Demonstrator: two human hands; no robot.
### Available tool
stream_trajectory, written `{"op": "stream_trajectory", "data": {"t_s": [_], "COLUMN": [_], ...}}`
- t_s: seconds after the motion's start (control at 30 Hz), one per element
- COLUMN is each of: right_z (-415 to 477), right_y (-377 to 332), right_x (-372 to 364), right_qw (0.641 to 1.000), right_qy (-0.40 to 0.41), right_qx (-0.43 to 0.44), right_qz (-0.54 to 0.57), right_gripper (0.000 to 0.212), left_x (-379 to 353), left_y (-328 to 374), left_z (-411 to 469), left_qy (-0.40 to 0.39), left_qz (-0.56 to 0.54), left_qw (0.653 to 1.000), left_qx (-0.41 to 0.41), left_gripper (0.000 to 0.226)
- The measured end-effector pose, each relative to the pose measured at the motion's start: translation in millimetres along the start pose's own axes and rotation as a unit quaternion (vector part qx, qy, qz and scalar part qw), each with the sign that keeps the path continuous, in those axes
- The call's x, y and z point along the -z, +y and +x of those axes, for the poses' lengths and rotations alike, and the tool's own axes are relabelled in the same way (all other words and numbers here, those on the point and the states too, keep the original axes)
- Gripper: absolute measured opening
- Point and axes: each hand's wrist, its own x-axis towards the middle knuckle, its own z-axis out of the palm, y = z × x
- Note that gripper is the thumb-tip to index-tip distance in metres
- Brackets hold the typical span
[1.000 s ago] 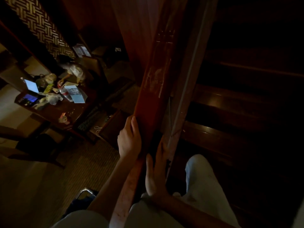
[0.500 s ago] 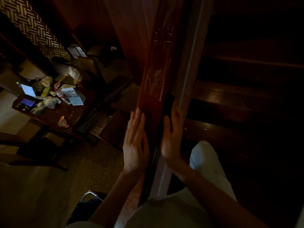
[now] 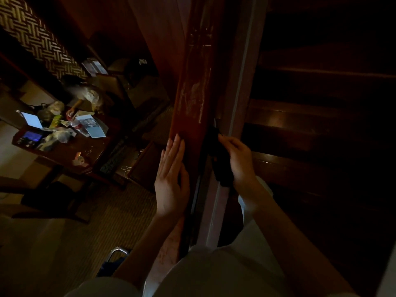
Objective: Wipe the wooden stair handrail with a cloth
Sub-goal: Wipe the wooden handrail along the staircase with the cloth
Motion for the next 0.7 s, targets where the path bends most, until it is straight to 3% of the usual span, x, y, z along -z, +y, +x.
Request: {"op": "stream_trajectory", "data": {"t_s": [0.13, 0.23, 0.37, 0.47, 0.6, 0.7], "right_z": [-25, -39, -23, -4, -5, -14], "right_y": [29, 50, 44, 25, 29, 37], "right_x": [20, 30, 20, 11, 10, 7], "right_qw": [0.990, 0.982, 0.993, 0.996, 0.995, 0.996], "right_qy": [-0.084, -0.128, -0.086, -0.066, -0.063, -0.085], "right_qx": [-0.110, -0.129, -0.014, 0.046, 0.063, 0.032], "right_qz": [-0.005, -0.042, -0.079, -0.042, -0.048, -0.025], "right_gripper": [0.014, 0.015, 0.024, 0.018, 0.007, 0.029], "left_x": [-1, -2, -1, 0, -2, -2], "left_y": [1, 1, 0, 1, -3, -5], "left_z": [0, 0, 0, 1, 0, 0], "left_qy": [0.008, 0.010, 0.013, 0.010, 0.012, 0.016], "left_qz": [-0.006, -0.008, -0.008, -0.011, -0.012, -0.013], "left_qw": [1.000, 1.000, 1.000, 1.000, 1.000, 1.000], "left_qx": [-0.003, -0.006, -0.007, -0.005, -0.013, -0.015], "left_gripper": [0.050, 0.050, 0.049, 0.049, 0.049, 0.049]}}
